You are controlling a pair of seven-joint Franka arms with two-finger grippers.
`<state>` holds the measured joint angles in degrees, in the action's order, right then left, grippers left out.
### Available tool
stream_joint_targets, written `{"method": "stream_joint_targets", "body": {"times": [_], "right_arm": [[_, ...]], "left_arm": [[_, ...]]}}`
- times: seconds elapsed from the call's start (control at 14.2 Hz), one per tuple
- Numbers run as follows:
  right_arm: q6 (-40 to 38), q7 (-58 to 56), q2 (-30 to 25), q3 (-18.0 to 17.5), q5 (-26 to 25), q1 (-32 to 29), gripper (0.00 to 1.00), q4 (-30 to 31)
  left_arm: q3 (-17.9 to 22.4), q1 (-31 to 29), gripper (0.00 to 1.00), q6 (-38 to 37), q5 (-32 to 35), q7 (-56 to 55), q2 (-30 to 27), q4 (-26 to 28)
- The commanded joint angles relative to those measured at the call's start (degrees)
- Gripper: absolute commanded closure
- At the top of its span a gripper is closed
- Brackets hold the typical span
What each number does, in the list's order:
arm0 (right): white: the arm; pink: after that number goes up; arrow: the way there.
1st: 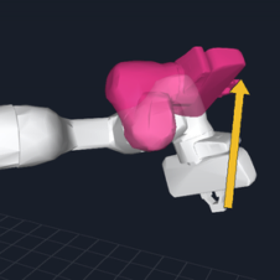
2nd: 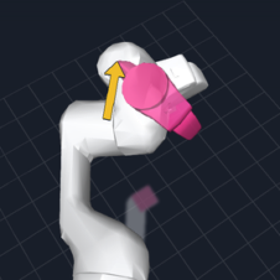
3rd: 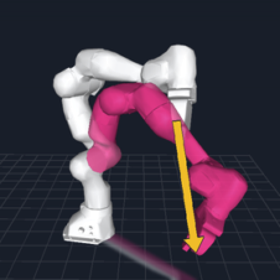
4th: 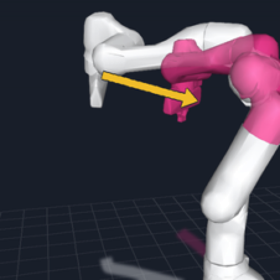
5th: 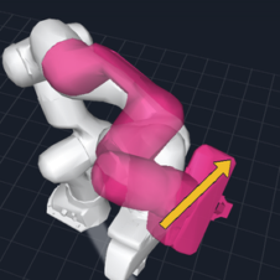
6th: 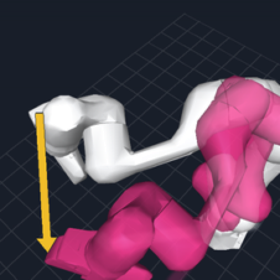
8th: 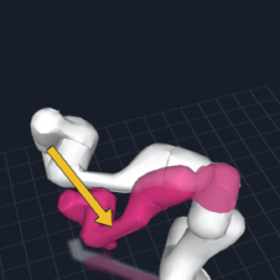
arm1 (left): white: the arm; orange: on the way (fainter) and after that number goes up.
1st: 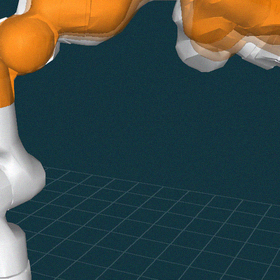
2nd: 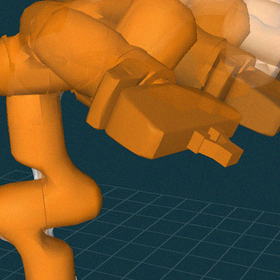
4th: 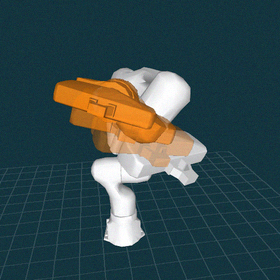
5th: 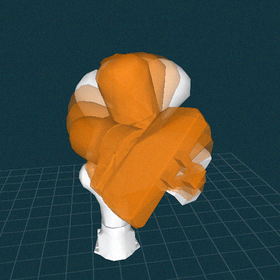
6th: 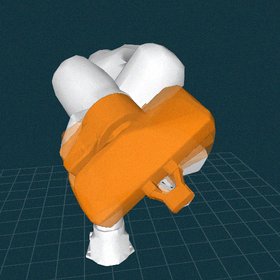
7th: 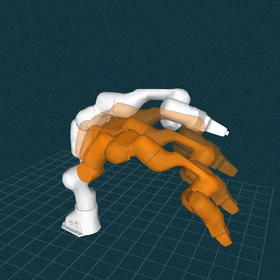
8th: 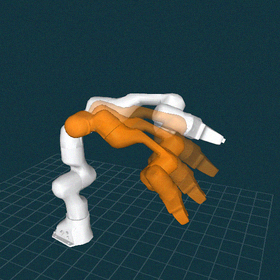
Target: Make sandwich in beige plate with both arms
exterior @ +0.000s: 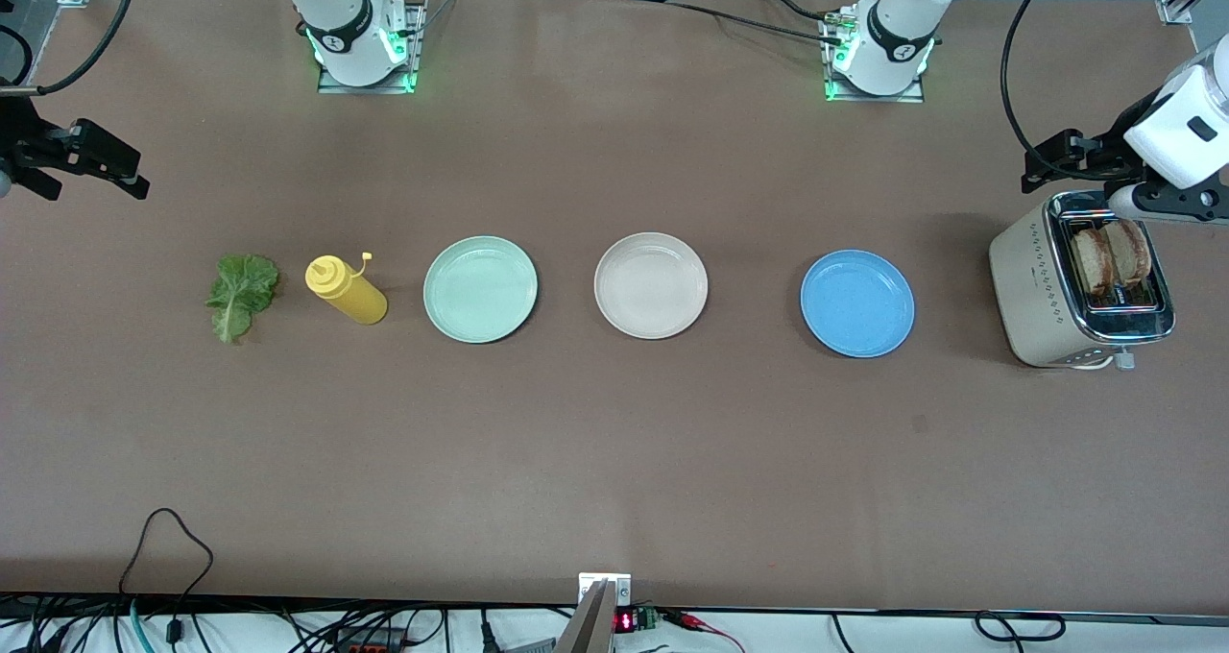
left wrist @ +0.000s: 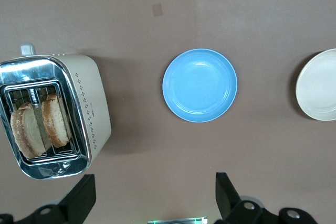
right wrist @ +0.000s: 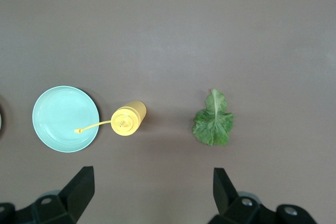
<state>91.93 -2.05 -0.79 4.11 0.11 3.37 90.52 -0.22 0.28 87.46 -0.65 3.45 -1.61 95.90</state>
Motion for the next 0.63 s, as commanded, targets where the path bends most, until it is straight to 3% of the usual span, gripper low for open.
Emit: {"method": "stream_joint_targets", "body": {"times": [0.0, 0.56], "right_arm": [[-1.1, -0.1, -0.3, -0.1, 0.7, -0.1, 0.00, -0.7], [-1.1, -0.1, -0.3, -0.1, 0.3, -0.1, 0.00, -0.7]], "left_arm": [[-0.3, -0.4, 0.00, -0.8, -0.8, -0.4, -0.5, -0.1], [0.0, -0.5, 0.00, -1.9, -0.7, -0.6, 0.0, -1.5]]}}
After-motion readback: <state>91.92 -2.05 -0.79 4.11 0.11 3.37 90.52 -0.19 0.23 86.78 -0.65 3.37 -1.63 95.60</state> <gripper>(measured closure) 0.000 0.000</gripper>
